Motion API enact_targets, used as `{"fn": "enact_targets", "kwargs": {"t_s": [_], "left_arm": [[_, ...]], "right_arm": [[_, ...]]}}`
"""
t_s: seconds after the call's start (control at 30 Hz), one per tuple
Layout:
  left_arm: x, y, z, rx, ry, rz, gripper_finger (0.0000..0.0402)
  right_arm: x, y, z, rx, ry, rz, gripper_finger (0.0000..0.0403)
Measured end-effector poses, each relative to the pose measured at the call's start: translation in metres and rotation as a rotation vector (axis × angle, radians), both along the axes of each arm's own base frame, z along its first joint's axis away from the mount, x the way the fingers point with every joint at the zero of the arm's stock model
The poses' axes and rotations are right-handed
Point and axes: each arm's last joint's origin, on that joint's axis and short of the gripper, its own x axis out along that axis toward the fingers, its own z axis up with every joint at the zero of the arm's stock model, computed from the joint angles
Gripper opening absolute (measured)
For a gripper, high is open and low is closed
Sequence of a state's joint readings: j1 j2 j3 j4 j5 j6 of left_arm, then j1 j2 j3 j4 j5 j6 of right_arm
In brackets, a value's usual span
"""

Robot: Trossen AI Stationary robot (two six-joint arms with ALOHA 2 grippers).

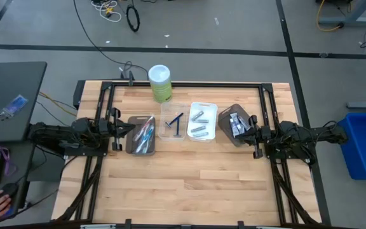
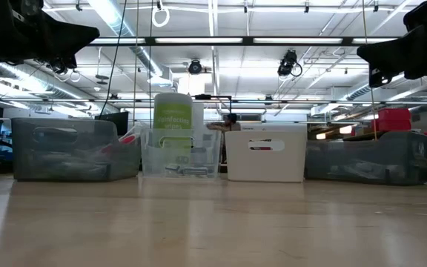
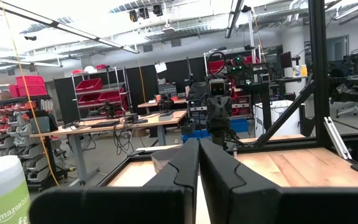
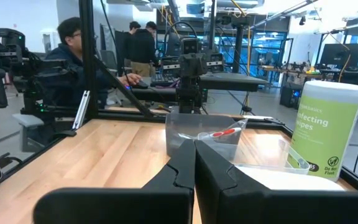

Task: Pick & Place Travel size toiletries
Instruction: Return to Home Position

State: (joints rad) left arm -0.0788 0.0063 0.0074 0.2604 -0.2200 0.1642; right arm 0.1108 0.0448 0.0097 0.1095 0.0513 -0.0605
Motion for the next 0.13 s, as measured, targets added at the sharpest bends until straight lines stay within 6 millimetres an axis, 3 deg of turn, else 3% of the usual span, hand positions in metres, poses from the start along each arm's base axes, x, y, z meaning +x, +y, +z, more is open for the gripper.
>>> {"fn": "enact_targets", "kwargs": {"t_s": [0.13], "left_arm": [[0.0, 0.0, 0.0, 0.0, 0.0, 0.0, 0.0022]], "right_arm": [[0.0, 0.0, 0.0, 0.0, 0.0, 0.0, 0.0005]]}}
